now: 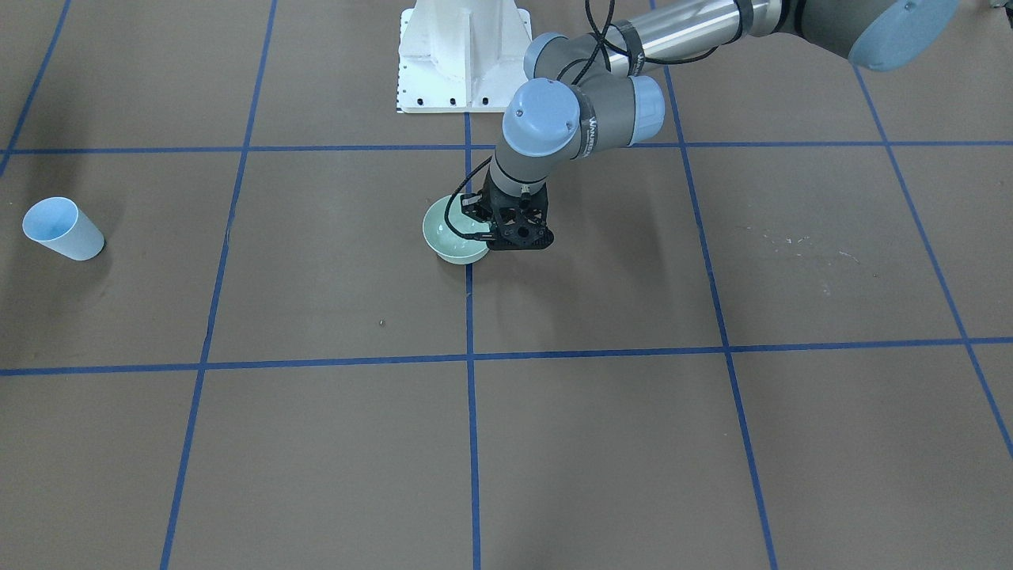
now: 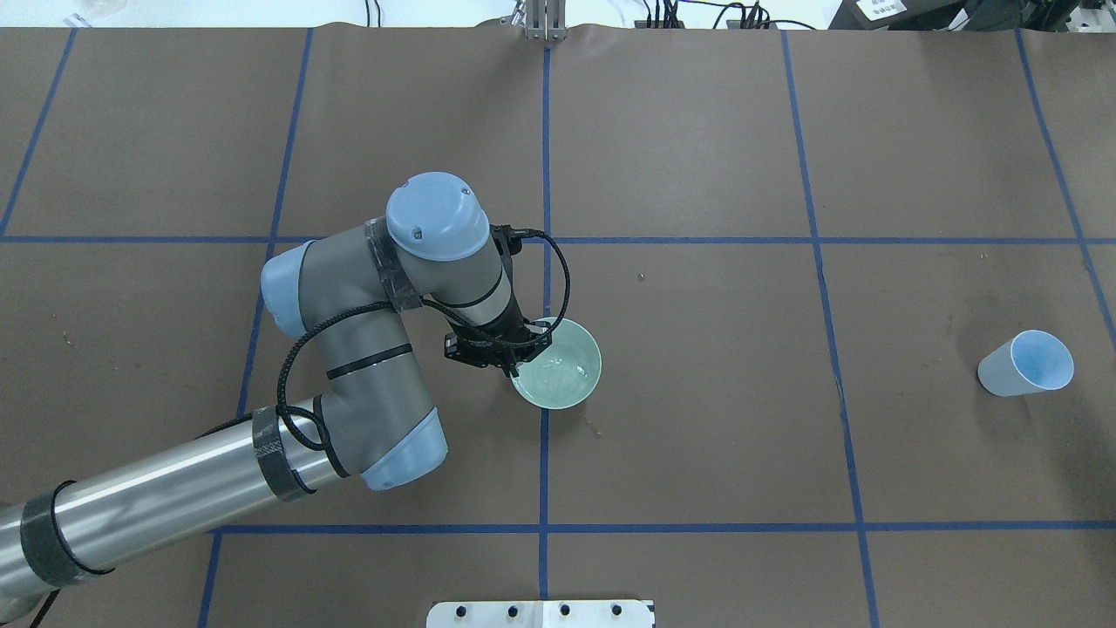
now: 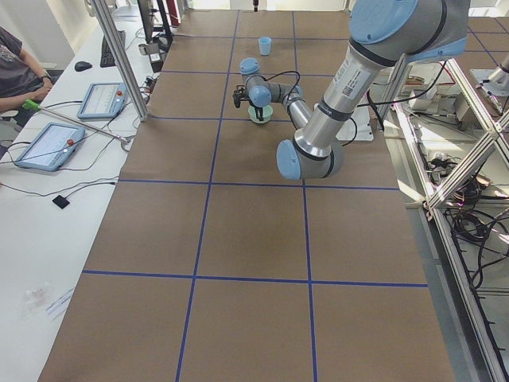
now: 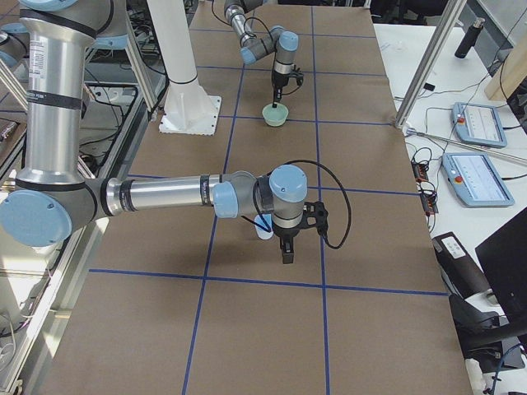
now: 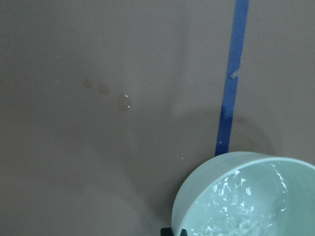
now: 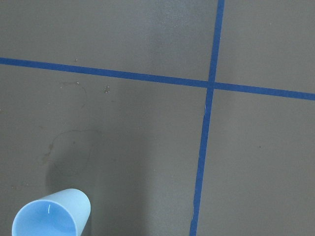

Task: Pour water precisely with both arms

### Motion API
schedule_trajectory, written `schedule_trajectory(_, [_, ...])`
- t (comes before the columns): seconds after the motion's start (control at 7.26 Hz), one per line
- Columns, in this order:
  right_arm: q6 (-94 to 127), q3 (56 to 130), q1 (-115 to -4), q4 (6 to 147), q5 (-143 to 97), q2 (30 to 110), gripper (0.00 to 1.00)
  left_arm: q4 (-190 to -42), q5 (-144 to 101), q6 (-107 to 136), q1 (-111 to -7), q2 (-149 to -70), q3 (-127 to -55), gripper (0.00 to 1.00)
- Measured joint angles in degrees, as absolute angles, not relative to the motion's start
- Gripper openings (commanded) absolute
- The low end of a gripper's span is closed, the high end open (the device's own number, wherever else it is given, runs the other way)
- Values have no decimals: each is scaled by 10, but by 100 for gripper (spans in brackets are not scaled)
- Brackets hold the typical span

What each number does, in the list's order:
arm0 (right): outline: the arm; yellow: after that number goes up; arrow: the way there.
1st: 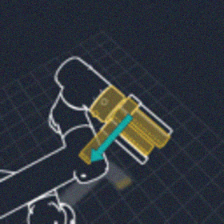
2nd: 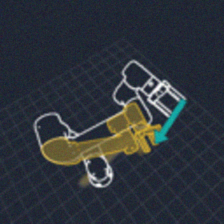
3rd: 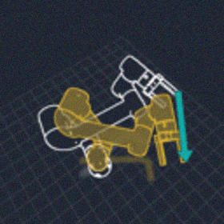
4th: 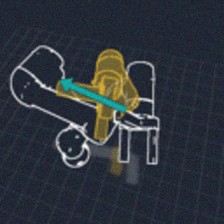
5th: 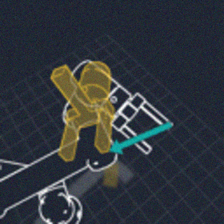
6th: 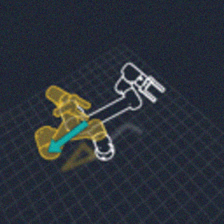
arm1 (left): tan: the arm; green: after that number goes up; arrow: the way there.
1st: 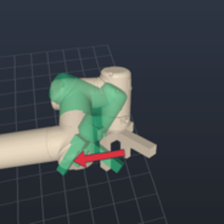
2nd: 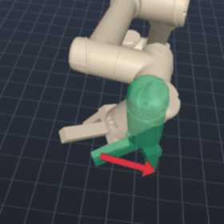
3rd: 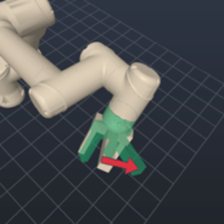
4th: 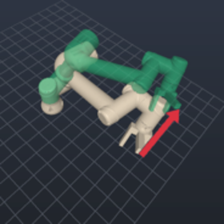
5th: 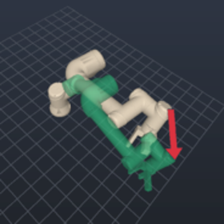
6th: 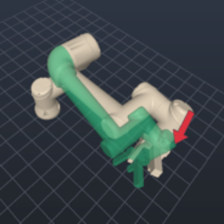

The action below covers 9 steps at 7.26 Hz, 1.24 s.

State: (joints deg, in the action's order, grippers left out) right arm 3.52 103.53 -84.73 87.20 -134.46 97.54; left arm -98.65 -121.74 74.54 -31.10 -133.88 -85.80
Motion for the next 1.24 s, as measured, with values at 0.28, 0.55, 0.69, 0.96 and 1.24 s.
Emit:
schedule_trajectory(0.28, [35, 1035, -847, 871, -1343, 975, 99, -983, -1260, 742, -364, -1319, -890, 0])
schedule_trajectory(0.55, [35, 1035, -848, 871, -1343, 974, 99, -983, -1324, 708, -428, -1252, -937, 0])
schedule_trajectory(0.69, [35, 1036, -848, 870, -1343, 974, 99, -983, -1344, 667, -456, -1206, -961, 0])
schedule_trajectory(0.96, [35, 1038, -847, 870, -1342, 974, 99, -983, -1369, 551, -510, -1107, -997, 0])
schedule_trajectory(1.24, [34, 1038, -847, 870, -1343, 974, 99, -983, -1388, 411, -568, -1022, -1004, 0])
